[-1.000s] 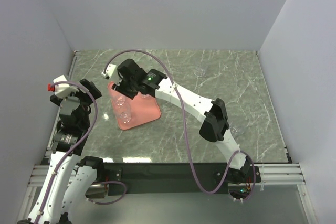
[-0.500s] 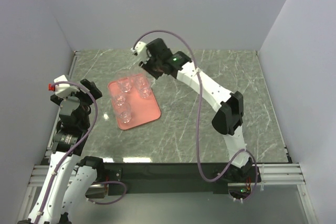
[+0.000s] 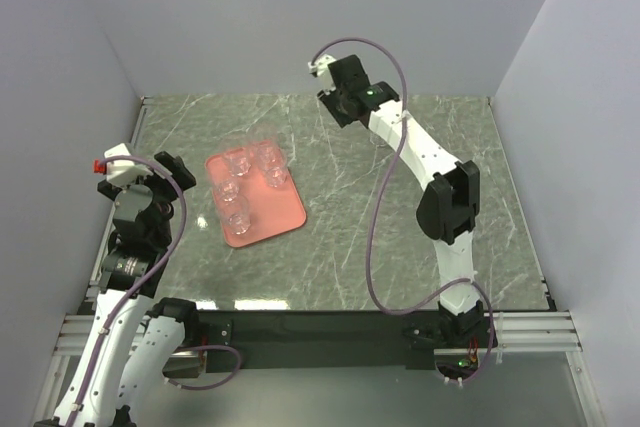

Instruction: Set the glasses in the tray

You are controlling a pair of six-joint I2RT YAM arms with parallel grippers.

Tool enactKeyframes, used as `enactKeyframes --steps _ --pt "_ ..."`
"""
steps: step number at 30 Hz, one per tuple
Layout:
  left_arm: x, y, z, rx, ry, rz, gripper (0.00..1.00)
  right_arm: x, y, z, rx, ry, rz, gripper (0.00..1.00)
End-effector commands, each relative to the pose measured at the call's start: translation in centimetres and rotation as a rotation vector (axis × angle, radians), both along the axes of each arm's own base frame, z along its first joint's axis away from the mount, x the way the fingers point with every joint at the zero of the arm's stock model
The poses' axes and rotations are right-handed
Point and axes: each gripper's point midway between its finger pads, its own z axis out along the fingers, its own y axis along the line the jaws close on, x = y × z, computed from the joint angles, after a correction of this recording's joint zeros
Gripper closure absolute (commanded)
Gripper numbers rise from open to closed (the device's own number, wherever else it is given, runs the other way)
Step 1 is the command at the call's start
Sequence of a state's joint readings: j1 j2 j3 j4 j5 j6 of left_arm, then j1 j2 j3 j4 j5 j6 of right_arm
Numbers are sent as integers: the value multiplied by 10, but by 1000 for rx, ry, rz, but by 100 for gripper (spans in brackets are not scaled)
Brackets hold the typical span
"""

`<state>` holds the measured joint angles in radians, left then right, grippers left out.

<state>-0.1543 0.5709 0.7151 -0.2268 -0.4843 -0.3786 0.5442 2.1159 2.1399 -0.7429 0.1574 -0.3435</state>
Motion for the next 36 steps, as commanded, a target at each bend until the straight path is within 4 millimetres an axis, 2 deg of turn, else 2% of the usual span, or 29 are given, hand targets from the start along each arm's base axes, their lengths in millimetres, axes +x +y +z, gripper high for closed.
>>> enactKeyframes --steps 1,2,6,11,16,19,36 --pt "1 -4 10 11 -41 -24 1 23 -34 -10 -5 -31 -159 57" --pt "2 -4 10 14 -39 -26 1 30 -51 -12 -15 -37 -208 58" --pt "2 -5 10 13 -38 -29 1 44 -82 -20 -10 -34 -294 59" --pt "3 -5 8 15 -33 -34 0 56 -110 -30 -9 -18 -350 59" --pt "4 -6 7 14 -29 -35 1 65 -136 -50 -15 27 -390 60" --pt "4 -6 8 15 -30 -37 1 69 -147 -59 -8 48 -407 60" --pt "7 -7 4 20 -15 -43 1 84 -170 -94 -6 105 -445 62"
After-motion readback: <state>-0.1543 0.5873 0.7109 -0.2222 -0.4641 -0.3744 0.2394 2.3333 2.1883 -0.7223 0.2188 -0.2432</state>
